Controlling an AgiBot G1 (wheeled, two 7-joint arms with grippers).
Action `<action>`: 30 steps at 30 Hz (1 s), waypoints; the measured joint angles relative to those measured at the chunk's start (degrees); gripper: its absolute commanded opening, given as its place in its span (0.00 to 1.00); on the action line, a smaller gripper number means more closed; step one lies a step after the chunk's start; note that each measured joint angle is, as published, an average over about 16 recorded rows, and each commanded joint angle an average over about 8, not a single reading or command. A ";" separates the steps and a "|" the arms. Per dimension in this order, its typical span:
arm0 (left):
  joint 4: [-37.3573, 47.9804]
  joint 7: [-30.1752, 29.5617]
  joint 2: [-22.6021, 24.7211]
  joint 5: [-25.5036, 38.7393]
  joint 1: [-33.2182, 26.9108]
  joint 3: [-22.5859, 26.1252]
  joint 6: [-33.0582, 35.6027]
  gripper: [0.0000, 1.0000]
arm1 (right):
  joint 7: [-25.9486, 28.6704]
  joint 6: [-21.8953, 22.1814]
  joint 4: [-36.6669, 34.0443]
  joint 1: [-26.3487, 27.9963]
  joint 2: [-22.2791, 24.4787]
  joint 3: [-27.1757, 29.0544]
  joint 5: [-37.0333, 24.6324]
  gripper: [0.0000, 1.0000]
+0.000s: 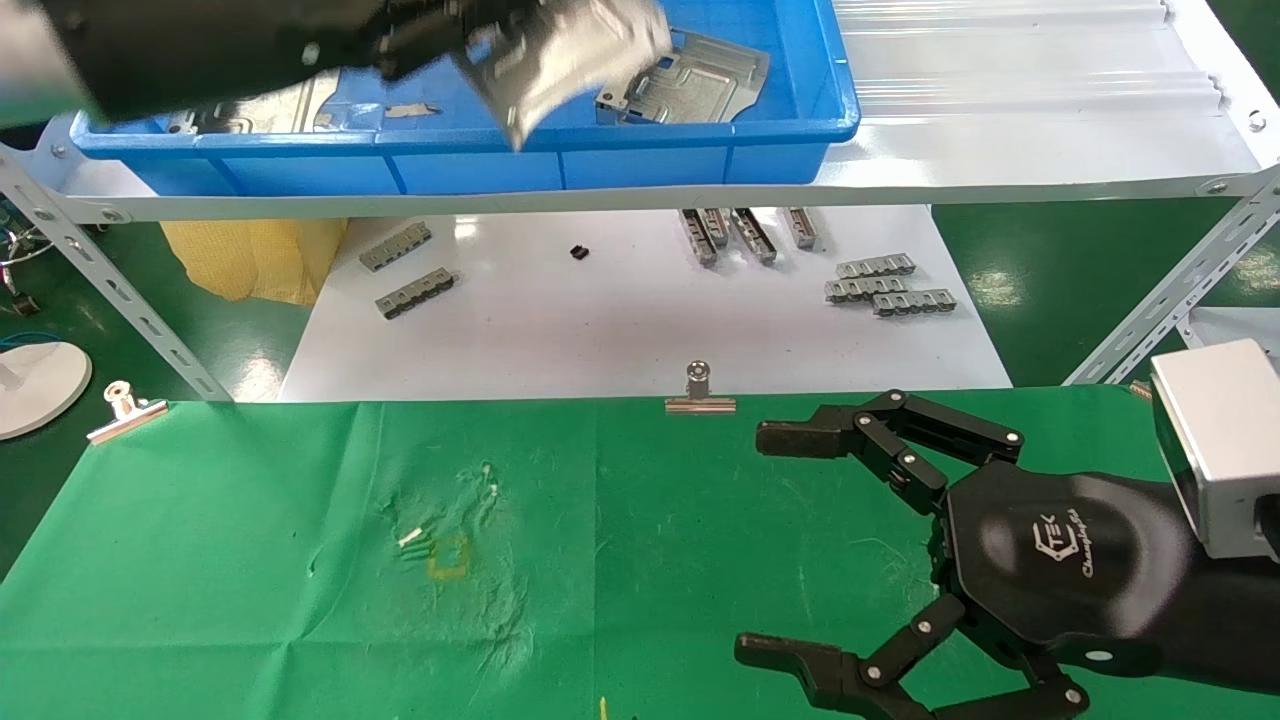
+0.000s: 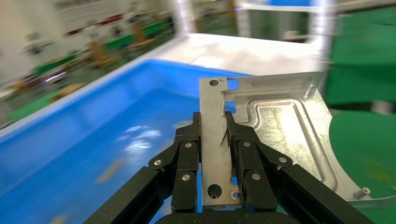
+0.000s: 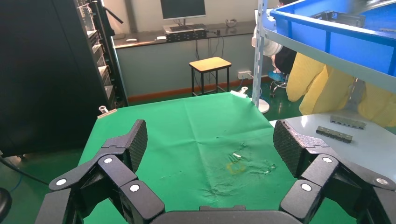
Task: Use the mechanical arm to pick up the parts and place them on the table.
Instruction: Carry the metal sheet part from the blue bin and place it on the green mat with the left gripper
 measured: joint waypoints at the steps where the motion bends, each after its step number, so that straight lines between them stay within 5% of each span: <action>1: -0.70 1.00 -0.73 -0.21 0.57 0.14 1.94 0.00 | 0.00 0.00 0.00 0.00 0.00 0.00 0.00 1.00; 8: -7.61 7.36 -5.86 -1.61 6.33 2.82 10.67 0.00 | 0.00 0.00 0.00 0.00 0.00 0.00 0.00 1.00; 15: -13.36 14.66 -9.10 -0.77 13.61 8.21 11.28 0.00 | 0.00 0.00 0.00 0.00 0.00 -0.01 0.01 1.00; 27: -6.42 28.91 -7.49 4.79 18.35 14.90 8.69 0.00 | -0.01 0.01 0.00 0.00 0.01 -0.02 0.01 1.00; 29: -4.59 30.99 -6.86 5.41 18.24 15.29 8.03 0.07 | -0.01 0.01 0.00 0.00 0.01 -0.02 0.01 1.00; 30: -3.76 31.97 -6.57 5.67 18.15 15.44 7.72 0.18 | -0.01 0.01 0.00 0.00 0.01 -0.02 0.01 1.00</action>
